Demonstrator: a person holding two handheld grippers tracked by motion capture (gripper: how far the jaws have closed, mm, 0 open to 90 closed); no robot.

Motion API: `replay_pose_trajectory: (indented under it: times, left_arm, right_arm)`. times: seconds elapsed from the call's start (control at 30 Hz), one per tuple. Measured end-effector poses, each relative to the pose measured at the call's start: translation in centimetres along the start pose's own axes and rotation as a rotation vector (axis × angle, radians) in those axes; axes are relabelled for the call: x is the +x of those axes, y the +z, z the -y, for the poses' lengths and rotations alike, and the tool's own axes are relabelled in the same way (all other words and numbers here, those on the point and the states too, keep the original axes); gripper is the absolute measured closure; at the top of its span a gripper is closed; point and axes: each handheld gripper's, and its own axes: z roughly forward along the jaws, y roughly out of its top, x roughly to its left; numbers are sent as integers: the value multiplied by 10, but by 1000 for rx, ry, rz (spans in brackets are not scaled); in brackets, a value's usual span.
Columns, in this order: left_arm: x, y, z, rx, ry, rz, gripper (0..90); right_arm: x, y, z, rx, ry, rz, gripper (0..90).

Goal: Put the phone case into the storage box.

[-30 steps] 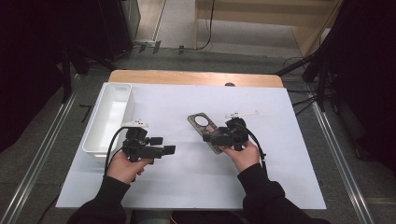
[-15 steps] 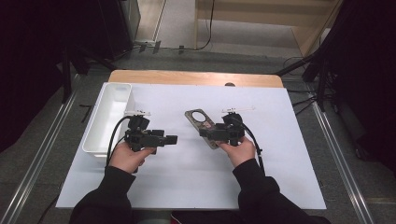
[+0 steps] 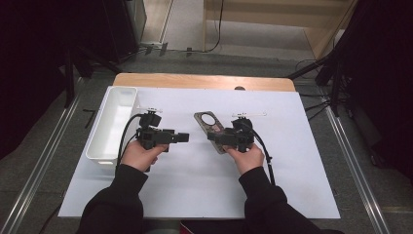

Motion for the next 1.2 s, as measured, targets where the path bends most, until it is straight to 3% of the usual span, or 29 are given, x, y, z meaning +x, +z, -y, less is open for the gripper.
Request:
replay_pose_trajectory:
  times: [0.37, 0.8, 1.2]
  left_arm:
    - [6, 13, -15, 9, -46, 18, 208]
    - [3, 23, -32, 15, -66, -29, 208]
    - [5, 38, -40, 34, -103, -40, 209]
  right_arm:
    - [3, 4, 9, -20, 30, 11, 107]
    - [9, 9, 14, -48, 44, 15, 107]
    - [6, 11, 14, -60, 82, 26, 106]
